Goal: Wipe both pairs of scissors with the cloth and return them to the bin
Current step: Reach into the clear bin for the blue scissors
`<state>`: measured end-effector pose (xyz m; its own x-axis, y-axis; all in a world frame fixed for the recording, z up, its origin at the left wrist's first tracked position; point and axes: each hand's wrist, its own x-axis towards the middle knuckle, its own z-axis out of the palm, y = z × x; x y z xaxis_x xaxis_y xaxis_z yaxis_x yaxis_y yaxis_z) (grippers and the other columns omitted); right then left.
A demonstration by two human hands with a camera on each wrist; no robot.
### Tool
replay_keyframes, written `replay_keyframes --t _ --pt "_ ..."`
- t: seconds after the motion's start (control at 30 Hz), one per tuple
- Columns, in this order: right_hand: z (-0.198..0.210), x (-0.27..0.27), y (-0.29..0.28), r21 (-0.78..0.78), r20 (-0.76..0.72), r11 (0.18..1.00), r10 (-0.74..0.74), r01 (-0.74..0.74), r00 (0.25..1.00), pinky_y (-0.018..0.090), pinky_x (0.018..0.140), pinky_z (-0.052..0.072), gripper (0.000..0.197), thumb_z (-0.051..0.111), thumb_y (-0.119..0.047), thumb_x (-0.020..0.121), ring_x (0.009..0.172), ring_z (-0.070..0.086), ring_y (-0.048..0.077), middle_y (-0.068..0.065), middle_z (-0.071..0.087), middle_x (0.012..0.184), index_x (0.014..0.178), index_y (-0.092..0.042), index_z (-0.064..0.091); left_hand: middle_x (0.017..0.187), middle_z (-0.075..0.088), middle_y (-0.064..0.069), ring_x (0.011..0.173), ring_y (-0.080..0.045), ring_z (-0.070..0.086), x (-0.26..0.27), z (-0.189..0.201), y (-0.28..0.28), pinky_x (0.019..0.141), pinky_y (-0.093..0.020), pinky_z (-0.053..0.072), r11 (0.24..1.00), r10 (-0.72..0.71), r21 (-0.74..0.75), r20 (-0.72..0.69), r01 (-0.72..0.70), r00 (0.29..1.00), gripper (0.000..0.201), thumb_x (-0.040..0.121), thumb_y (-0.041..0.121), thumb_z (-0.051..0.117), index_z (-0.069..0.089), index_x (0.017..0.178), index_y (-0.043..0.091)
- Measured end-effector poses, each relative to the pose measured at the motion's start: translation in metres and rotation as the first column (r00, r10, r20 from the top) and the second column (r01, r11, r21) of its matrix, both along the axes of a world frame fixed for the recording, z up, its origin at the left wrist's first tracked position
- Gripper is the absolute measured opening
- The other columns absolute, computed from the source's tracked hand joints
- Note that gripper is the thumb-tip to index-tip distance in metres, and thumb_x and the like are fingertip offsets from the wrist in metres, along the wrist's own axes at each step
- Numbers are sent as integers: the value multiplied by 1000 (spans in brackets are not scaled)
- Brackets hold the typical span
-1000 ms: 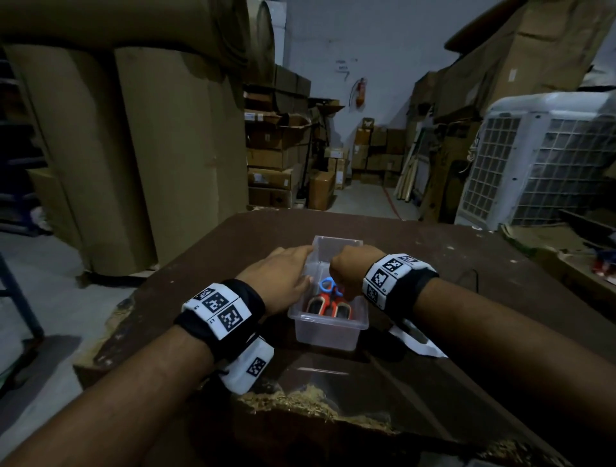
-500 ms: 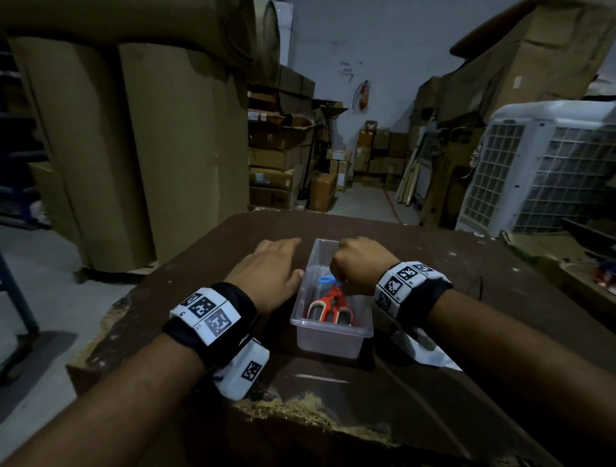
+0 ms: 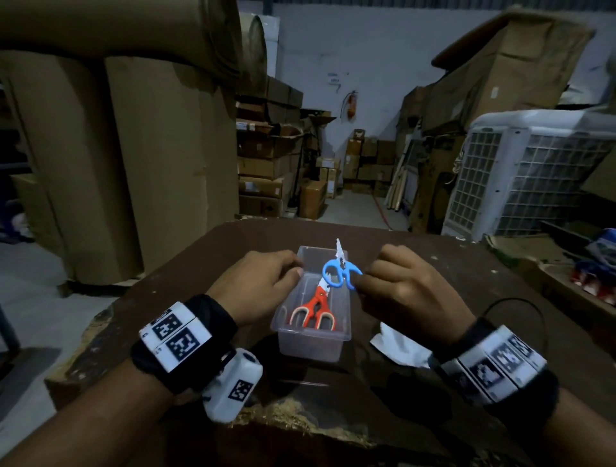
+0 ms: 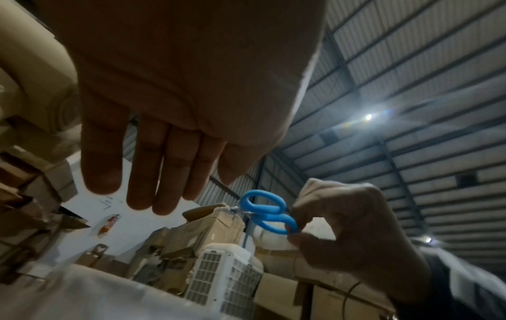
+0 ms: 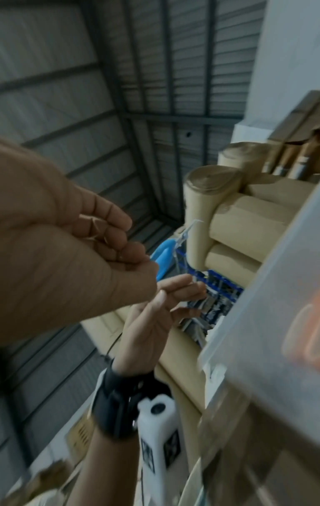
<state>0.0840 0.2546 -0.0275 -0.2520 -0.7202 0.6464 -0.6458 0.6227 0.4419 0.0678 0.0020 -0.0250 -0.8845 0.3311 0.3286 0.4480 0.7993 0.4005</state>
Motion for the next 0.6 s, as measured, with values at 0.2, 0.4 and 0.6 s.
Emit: replay_keyframes --t 0.2,0.4,0.6 --pt "-11 47 19 -58 -143 995 74 -83 987 44 66 42 14 66 -2 92 66 55 32 15 61 73 82 5 72 112 74 4 98 -4 71 22 5 32 82 -23 58 869 -278 448 90 210 956 27 104 25 52 66 127 22" --pt "-14 66 30 -4 -250 997 79 -83 965 44 72 47 10 67 4 89 65 58 33 15 64 75 80 4 73 99 73 -11 81 -15 70 33 1 66 71 -27 59 584 -540 789 201 191 817 26 99 14 55 68 118 2" --pt "-17 57 35 1 -258 997 77 -80 963 43 72 48 11 66 2 92 67 60 31 12 68 79 84 2 75 96 76 -17 84 -25 74 27 -11 85 72 -32 59 462 -563 884 229 72 794 19 95 10 63 72 110 1"
